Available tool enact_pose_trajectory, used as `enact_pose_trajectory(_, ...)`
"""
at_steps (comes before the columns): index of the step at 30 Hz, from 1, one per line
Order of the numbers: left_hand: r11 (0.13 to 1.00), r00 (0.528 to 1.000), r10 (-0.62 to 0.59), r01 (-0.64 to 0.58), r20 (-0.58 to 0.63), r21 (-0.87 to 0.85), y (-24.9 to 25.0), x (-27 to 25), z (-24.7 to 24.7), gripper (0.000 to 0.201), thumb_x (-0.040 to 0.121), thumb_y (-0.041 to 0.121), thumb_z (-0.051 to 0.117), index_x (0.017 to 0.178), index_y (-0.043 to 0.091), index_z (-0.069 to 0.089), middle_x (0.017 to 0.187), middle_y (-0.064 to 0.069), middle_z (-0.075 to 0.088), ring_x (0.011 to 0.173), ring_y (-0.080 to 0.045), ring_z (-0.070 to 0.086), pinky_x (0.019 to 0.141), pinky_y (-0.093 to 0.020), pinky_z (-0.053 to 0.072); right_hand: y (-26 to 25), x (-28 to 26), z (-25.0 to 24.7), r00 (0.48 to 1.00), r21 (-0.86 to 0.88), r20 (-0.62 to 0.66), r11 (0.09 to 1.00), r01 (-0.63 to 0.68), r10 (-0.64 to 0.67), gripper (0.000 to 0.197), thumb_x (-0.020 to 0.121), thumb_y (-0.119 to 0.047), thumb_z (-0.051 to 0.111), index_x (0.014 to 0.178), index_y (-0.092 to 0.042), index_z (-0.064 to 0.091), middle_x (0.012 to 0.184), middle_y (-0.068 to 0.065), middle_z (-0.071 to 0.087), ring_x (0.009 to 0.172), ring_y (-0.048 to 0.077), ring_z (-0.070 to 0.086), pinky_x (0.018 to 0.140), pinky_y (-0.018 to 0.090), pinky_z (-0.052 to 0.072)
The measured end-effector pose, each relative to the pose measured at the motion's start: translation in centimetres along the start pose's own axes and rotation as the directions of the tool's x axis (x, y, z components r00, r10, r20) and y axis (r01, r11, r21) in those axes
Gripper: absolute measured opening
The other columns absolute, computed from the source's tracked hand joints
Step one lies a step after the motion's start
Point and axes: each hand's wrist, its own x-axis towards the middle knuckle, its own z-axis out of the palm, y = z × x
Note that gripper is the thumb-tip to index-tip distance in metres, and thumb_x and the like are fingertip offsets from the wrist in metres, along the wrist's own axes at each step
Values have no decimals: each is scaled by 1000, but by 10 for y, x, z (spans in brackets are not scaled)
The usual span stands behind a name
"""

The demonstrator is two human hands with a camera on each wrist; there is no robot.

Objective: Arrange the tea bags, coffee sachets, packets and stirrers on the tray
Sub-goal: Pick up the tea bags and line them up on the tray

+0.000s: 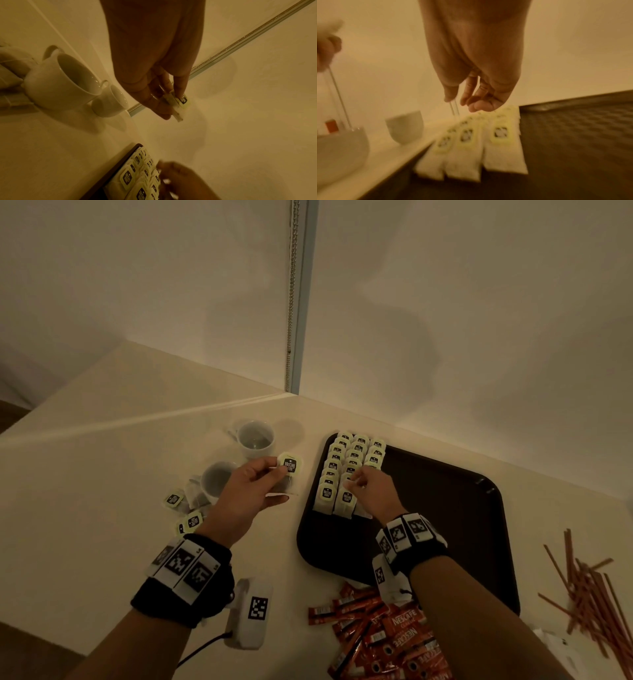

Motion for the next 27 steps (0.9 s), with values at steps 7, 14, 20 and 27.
enact_pose_trajectory(7, 970, 976, 204, -211, 72, 117, 20, -5, 17, 13, 89, 14, 61, 86, 18, 73, 75, 5, 71, 75, -6, 65, 73, -24, 55, -109, -36, -44, 870, 325, 34, 828, 456, -492, 12, 89, -25, 63, 96, -18, 68, 86, -14, 66, 79, -5, 58, 72, 8, 43)
enact_pose_trajectory(14, 889, 880, 450, -457, 151, 16, 66, -19, 23, 58, 75, 23, 77, 127, 25, 51, 109, -7, 69, 101, -25, 66, 89, -35, 54, -144, -48, -84, 800, 499, -163, 651, 572, -577, 14, 83, -5, 67, 95, -9, 71, 90, 12, 71, 74, 22, 63, 69, 32, 51)
enact_pose_trajectory(20, 795, 822, 536, -568, 191, 211, 87, -33, 31, 45, 75, 24, 78, 117, 28, 61, 101, 1, 71, 95, -11, 66, 76, -28, 55, -154, -62, -100, 762, 460, -219, 624, 631, -609, 14, 82, -5, 68, 95, -10, 70, 76, -6, 67, 65, 7, 58, 61, 24, 50)
enact_pose_trajectory(27, 768, 790, 595, -612, 144, 187, 85, -40, 30, 30, 85, 9, 67, 111, 23, 68, 83, 1, 74, 76, -9, 65, 65, -18, 49, -157, -72, -107, 751, 377, -251, 652, 657, -611, 10, 81, -11, 71, 89, -16, 70, 79, -8, 68, 69, 3, 59, 62, 24, 48)
